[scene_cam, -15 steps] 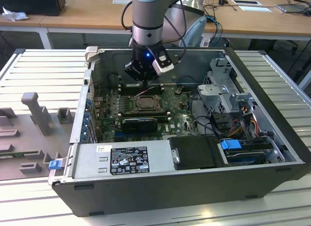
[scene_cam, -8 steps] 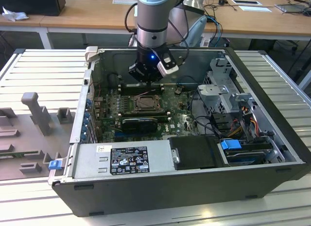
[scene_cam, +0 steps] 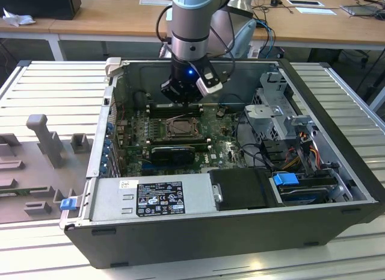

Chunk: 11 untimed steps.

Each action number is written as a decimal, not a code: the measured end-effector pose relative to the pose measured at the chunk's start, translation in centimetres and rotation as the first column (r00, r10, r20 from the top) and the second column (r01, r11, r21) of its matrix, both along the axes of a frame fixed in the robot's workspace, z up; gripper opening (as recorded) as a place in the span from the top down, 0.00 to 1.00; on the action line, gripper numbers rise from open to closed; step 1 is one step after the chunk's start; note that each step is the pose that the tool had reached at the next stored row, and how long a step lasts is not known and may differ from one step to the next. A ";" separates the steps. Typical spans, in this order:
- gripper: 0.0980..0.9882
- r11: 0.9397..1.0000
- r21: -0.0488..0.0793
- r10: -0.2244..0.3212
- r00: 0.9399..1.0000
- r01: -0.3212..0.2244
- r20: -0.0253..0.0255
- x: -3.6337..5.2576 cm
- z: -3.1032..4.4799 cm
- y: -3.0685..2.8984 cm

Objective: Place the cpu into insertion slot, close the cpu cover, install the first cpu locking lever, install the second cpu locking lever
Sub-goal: 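Install the first cpu locking lever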

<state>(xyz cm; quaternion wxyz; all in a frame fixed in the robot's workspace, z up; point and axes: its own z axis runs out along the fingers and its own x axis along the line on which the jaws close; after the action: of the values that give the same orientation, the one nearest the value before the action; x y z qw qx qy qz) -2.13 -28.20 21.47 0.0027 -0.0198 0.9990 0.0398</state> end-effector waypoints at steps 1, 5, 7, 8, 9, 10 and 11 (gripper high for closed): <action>0.99 1.000 0.000 0.000 1.000 0.000 0.000 0.04 -0.13 0.00; 0.99 1.000 0.000 0.000 1.000 0.000 0.000 0.09 -0.48 0.00; 0.99 1.000 0.000 0.000 1.000 0.000 0.000 0.13 -0.63 0.00; 0.99 1.000 0.000 0.000 1.000 0.000 0.000 0.14 -0.71 0.00; 0.99 1.000 0.000 0.000 1.000 0.000 0.000 0.15 -0.76 0.00; 0.99 1.000 0.000 0.001 1.000 -0.001 0.000 0.16 -0.83 0.00; 0.99 1.000 -0.001 0.001 1.000 -0.001 0.000 0.17 -0.89 0.00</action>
<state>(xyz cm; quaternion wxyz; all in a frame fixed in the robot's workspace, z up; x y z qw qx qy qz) -1.96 -28.20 20.59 0.0027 -0.0202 0.9990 0.0394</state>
